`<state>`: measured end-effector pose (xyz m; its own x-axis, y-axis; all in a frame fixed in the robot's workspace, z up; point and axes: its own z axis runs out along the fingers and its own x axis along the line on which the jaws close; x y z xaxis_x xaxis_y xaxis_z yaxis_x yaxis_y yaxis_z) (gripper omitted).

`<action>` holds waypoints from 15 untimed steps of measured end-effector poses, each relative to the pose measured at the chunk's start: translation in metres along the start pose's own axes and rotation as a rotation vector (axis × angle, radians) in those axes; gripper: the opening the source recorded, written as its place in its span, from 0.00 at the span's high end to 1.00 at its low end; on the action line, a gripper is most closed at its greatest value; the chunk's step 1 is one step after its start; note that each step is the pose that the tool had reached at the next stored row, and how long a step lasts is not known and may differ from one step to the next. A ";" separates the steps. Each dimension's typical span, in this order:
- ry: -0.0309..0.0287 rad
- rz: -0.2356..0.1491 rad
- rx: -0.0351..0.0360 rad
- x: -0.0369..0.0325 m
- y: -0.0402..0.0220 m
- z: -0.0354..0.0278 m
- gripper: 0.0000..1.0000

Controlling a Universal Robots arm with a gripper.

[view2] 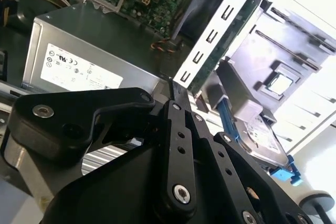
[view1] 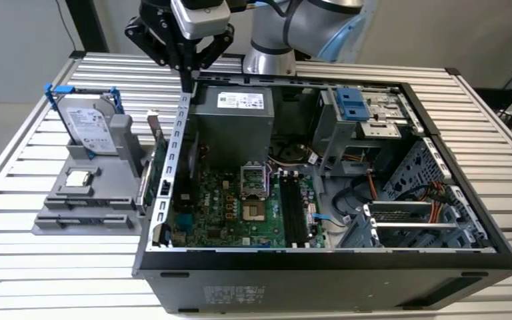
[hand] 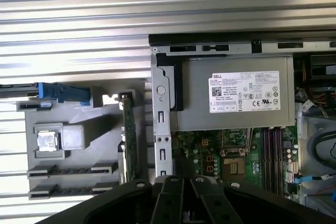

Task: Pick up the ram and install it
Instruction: 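Reach for the ram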

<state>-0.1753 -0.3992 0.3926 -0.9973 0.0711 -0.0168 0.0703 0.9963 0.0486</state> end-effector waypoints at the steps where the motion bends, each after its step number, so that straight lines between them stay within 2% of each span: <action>1: 0.0002 0.000 0.0001 0.0007 -0.0001 0.0000 1.00; 8: 0.0005 0.000 0.0001 0.0071 -0.0005 -0.0002 1.00; 15: 0.0005 0.000 0.0001 0.0186 -0.0013 -0.0004 1.00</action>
<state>-0.1940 -0.3992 0.3926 -0.9973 0.0712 -0.0163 0.0703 0.9963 0.0486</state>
